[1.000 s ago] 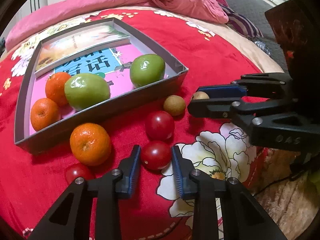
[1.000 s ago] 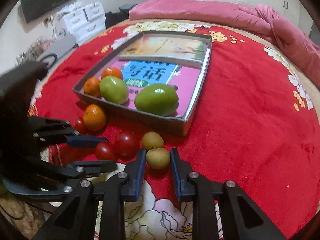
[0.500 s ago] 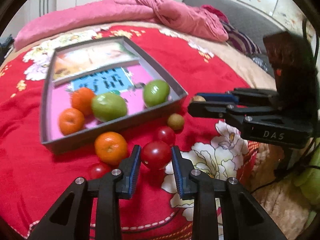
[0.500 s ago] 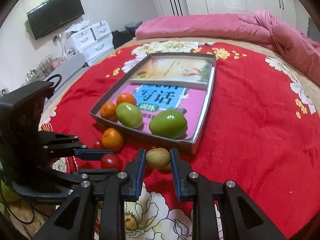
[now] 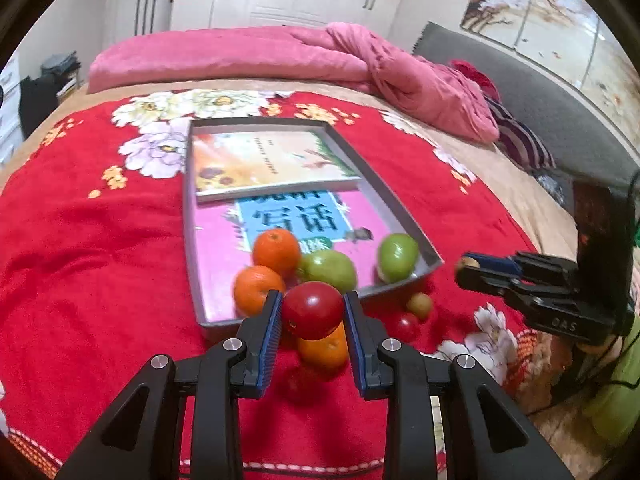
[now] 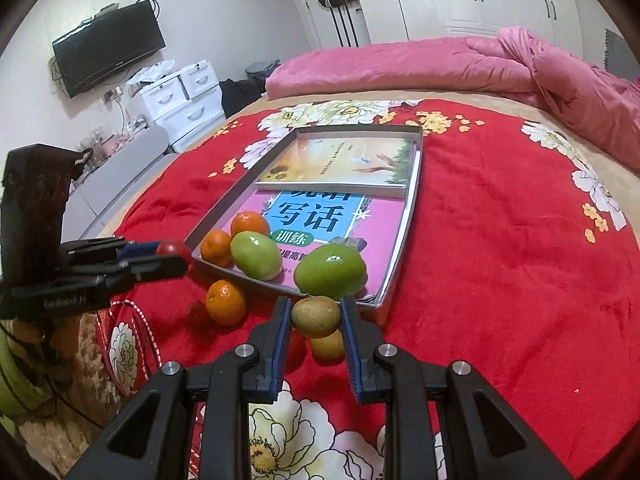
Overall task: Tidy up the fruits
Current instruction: 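Carry the tomato in the left tool and the kiwi in the right tool over the tray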
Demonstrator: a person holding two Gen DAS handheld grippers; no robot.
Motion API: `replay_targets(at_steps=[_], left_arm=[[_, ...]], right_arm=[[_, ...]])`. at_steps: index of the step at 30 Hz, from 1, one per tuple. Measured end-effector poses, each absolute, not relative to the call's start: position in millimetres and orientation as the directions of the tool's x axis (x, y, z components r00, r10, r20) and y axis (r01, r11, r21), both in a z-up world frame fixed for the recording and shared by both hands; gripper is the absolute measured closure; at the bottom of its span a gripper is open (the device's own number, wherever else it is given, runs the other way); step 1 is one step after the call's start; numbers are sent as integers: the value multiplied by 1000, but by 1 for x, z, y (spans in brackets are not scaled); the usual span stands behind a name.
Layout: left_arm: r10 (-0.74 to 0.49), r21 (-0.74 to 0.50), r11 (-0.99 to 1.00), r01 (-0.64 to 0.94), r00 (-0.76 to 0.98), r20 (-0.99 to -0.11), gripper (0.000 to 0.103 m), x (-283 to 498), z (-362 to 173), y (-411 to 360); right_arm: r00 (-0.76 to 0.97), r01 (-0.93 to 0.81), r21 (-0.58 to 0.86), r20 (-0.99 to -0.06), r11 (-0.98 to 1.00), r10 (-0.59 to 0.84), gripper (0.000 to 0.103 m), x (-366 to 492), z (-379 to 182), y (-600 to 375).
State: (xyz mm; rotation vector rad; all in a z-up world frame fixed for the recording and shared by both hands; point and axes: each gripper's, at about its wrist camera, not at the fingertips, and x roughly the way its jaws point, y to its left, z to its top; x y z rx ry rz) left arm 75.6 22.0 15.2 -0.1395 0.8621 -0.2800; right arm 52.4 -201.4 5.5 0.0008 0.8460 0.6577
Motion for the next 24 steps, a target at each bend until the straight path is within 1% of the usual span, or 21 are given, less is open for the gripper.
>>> replay_targets(at_steps=[11,24], left_arm=[[-220,-198,974,108,656,-722,72,92,14,46],[-179,-183,981,62,639,-748,71,124,-4,50]], right_arm=[[500,-517,257,-683,816,532,78,58,7,-205],[509,-503,249,-688,828,517,78,64,4,-202]])
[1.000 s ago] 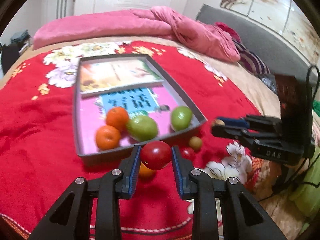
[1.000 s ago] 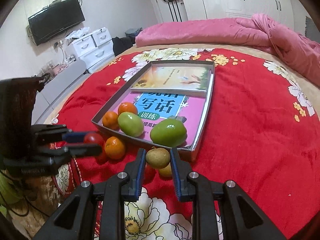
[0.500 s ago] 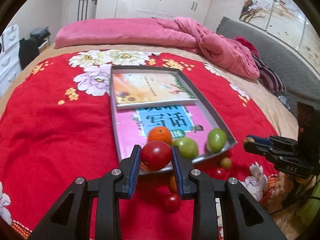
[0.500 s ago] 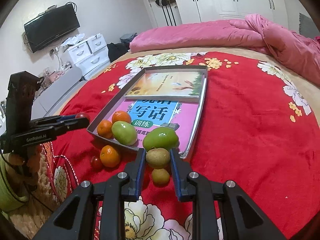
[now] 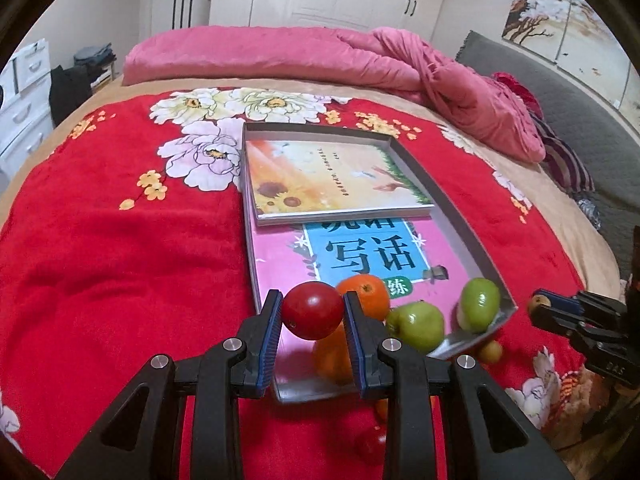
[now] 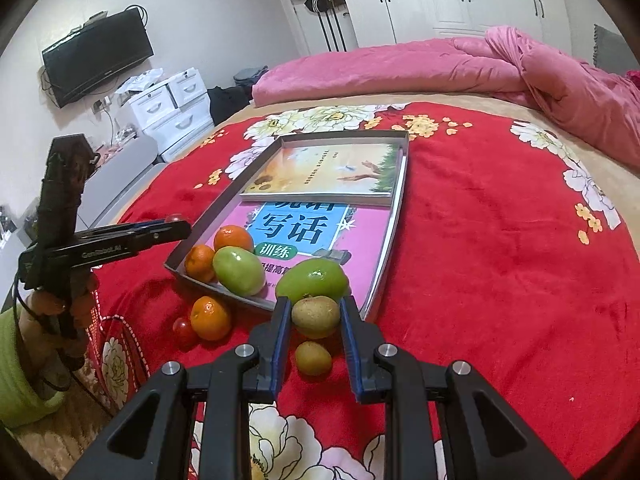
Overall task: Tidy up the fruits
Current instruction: 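Carry the tomato in the left tool and the kiwi in the right tool over the tray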
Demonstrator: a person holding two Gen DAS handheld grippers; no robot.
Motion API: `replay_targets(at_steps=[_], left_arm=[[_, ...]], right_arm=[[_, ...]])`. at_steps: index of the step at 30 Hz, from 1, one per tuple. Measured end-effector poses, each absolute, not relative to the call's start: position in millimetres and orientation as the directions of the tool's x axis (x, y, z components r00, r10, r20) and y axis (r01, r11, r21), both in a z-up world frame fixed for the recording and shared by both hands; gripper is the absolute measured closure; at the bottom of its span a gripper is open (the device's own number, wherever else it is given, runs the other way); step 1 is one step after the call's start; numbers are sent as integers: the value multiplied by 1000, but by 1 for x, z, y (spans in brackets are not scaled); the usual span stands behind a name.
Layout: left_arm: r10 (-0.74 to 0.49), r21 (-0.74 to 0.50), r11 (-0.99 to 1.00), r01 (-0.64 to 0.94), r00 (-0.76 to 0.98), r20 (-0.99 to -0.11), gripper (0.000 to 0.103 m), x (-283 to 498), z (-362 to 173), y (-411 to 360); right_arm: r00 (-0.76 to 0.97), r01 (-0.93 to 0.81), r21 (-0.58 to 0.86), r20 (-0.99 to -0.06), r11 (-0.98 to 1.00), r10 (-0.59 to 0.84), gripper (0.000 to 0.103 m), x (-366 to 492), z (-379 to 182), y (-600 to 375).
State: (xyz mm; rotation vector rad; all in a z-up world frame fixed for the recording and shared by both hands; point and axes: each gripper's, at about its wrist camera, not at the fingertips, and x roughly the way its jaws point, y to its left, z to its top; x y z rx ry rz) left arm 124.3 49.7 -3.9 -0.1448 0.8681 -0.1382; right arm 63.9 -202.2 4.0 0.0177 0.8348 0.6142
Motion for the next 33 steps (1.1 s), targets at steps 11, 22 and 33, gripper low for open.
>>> replay_targets(at_steps=[11,22,33], left_arm=[[-121,-97,993,72,606,-786,71,145,-16,41],[-105,-60,994,96,584,-805,72,148,-22,36],[-124,-70,991,115,576,-808,72,146,-21,37]], right_arm=[[531,-487,232,-686,842,497,78,74,4,-202],[556,-469,210,-685,858,472,78,85,4,-200],[566,-503,87,-719,860,404,78,82,-4,-184]])
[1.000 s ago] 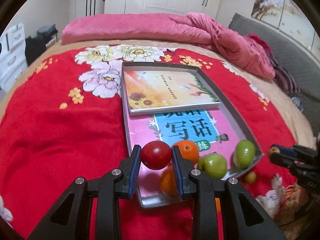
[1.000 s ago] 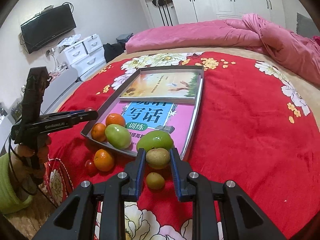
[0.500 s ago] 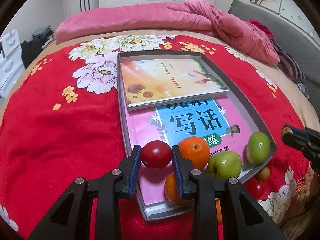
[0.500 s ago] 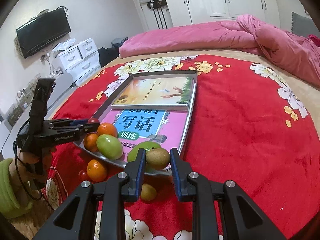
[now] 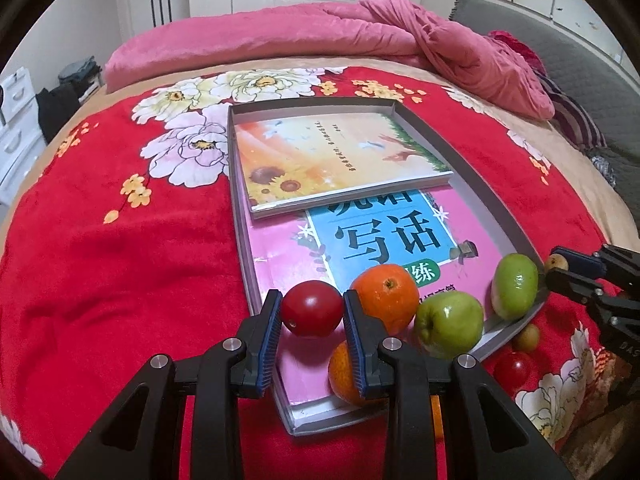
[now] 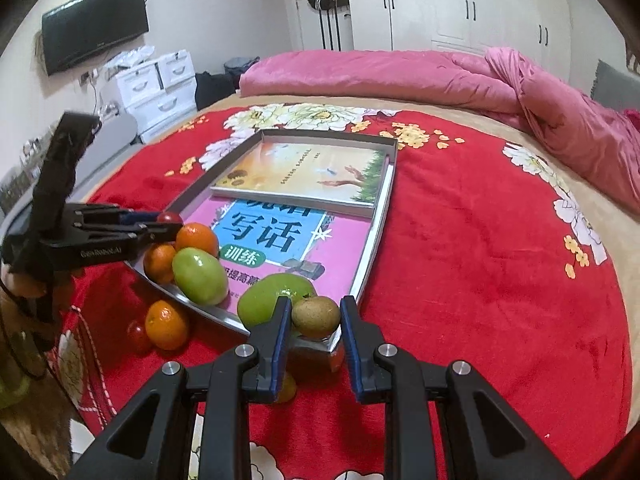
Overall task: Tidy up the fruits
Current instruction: 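Carry the tomato in the left tool and the kiwi in the right tool over the tray, then open the right tool to drop the kiwi while the left tool releases the tomato in the tray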
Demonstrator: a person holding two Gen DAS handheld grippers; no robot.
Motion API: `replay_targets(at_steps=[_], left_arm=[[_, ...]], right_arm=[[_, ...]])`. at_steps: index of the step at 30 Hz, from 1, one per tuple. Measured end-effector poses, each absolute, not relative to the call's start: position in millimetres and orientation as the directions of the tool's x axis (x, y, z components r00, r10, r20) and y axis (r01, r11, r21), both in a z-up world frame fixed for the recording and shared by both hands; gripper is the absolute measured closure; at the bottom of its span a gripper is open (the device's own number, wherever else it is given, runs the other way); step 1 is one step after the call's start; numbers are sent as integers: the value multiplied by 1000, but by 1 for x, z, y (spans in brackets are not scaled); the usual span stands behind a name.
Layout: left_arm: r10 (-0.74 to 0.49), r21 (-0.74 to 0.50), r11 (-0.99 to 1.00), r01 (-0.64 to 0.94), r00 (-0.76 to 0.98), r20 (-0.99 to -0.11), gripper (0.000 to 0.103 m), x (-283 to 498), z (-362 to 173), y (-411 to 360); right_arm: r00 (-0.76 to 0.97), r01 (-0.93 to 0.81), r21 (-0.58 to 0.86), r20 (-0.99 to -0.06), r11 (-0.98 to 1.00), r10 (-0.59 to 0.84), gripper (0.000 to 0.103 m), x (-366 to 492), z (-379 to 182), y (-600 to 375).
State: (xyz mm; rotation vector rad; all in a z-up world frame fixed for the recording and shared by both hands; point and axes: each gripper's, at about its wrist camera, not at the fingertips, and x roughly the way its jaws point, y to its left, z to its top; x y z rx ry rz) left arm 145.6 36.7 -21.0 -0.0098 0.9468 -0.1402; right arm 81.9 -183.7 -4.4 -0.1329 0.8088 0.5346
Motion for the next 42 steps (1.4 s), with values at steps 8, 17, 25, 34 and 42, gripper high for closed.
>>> replay_targets(at_steps=[8,17,25,34,42], left_arm=[[-153,-105,988,117,561,-813,72,145,-20,41],[-199,-166,980,111,545,-815,72,145,-20,47],[-194,-148,981,127,546,-815,71,148,-21,43],[-189,-140,982,130,554,-811,71,151,-21,43],[-191,-143,981,129,557,-808,71,151,-21,43]], right_arm=[[564,-515,38,-738,857,371,78,82,-13,-177],[574,-523,11,-734,853,362,78,80,-14,-173],[562,-501,69,-732,863,385,77,84,-13,-180],[574,-479,100,-716,872,398,73,83,-8,-186],[586,-469,113,-702,876,405,68,81,-4,-189]])
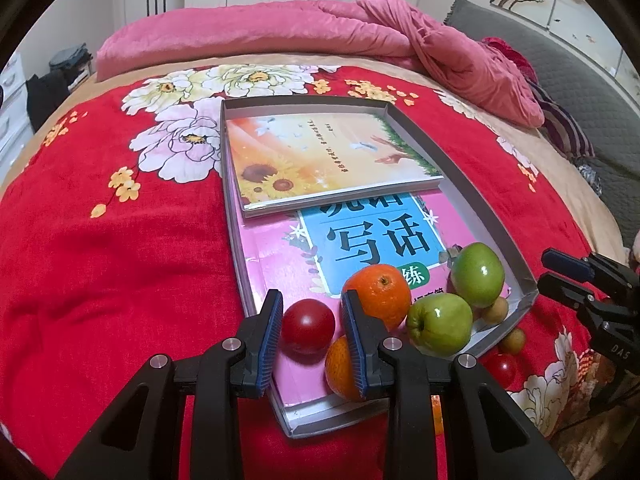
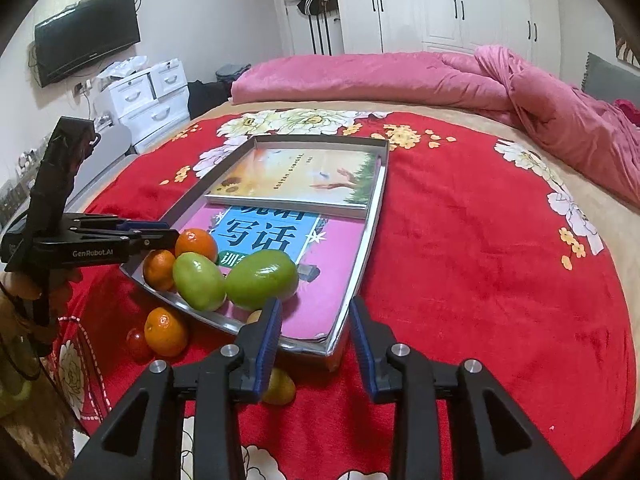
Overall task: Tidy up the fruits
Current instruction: 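Open the right tool to drop the kiwi while the left tool releases the tomato in the tray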
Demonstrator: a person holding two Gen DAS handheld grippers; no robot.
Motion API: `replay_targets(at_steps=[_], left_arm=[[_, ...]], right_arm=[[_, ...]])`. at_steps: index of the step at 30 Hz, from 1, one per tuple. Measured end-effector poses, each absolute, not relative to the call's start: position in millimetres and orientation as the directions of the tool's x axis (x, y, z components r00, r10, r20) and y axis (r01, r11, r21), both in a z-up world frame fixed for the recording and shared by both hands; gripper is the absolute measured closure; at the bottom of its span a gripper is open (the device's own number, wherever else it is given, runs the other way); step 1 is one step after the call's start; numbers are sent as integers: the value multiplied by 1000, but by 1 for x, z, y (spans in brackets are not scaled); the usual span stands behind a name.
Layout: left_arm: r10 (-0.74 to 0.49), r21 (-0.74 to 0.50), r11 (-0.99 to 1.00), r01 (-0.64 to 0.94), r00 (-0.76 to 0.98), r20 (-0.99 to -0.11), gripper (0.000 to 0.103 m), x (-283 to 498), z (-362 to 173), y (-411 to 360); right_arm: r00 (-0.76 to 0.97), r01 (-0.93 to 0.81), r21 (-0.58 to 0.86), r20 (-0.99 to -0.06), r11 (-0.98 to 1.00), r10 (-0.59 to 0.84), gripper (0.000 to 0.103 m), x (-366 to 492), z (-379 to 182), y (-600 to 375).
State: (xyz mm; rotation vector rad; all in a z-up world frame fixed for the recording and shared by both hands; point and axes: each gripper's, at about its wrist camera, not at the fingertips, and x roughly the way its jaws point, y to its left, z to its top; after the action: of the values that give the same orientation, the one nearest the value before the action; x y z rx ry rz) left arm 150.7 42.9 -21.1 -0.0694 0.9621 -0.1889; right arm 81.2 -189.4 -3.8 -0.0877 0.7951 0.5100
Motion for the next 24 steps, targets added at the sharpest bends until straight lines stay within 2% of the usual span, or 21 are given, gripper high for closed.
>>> replay_targets(at_steps=[11,14,16,24], left_arm=[[-194,-151,981,122,561,-805,69,150,-20,45],[-216,-178,976,122,562,-799,61,149,-19,47],[-238,-201,971,128,556,-796,54,148,-19,46],[-245,-206,969,133,555,-795,48,145,-18,43]], right_arm=[[598,-463,119,-689,878,409,64,80,-1,-192],[606,-458,122,-681,881,410,57,80,1,-193],[615,-453,122,-674,883,409,56,80,3,-194],[626,-439,130,-666,889,406,49,81,5,-198]])
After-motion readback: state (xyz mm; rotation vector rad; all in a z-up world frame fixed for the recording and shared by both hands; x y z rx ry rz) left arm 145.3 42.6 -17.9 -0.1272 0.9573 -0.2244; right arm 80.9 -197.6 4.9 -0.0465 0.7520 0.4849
